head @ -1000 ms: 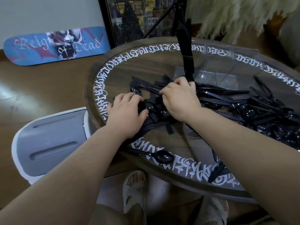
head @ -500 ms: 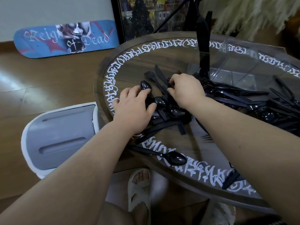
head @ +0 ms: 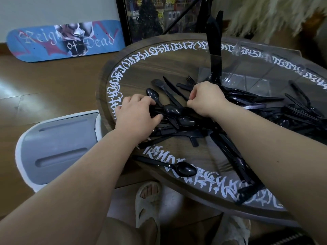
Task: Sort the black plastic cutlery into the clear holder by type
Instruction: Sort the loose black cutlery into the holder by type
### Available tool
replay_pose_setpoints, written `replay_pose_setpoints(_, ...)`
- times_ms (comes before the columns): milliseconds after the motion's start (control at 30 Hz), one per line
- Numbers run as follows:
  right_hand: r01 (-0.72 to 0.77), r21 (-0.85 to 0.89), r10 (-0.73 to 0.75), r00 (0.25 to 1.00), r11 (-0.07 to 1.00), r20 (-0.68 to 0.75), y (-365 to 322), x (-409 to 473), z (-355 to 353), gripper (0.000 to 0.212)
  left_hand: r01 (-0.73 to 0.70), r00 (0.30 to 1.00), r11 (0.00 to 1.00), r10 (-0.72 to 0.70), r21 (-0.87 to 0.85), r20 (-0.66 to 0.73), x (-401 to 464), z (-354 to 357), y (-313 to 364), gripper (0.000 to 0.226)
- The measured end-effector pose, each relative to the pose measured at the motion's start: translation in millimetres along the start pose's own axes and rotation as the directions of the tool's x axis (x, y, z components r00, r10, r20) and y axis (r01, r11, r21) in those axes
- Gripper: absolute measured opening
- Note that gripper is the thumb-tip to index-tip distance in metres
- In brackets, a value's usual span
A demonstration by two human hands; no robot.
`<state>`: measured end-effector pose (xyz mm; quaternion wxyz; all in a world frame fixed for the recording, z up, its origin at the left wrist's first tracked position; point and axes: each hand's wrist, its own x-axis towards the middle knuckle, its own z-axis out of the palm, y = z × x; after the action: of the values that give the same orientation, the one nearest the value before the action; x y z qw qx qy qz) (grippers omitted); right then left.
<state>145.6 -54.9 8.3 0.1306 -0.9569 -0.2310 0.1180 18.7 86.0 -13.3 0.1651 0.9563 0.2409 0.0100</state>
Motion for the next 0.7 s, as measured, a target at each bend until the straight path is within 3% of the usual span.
replay_pose_setpoints(167,0.036,0.133,-0.031,0.999,0.990,-0.039,11,-13,-6,0.030,-0.048,0.998,0.998,0.047,-0.037,-0.036,-2,-1,1,0.030)
replay_pose_setpoints(333,0.101,0.283,-0.043,0.978,0.954,-0.205,18,-32,-15,0.016,-0.073,0.996,0.997,0.072,-0.028,-0.053,-5,-2,3,0.022)
replay_pose_setpoints(567,0.136,0.137,-0.123,0.987,0.981,-0.102,9,-29,0,0.006,-0.149,0.988,0.989,0.150,-0.022,0.037,-13,-6,3,0.018)
replay_pose_setpoints(700,0.213,0.055,-0.215,0.976,0.975,0.033,-9,-18,7,0.017,-0.128,0.992,0.990,0.128,-0.066,-0.013,-11,-6,0,0.028)
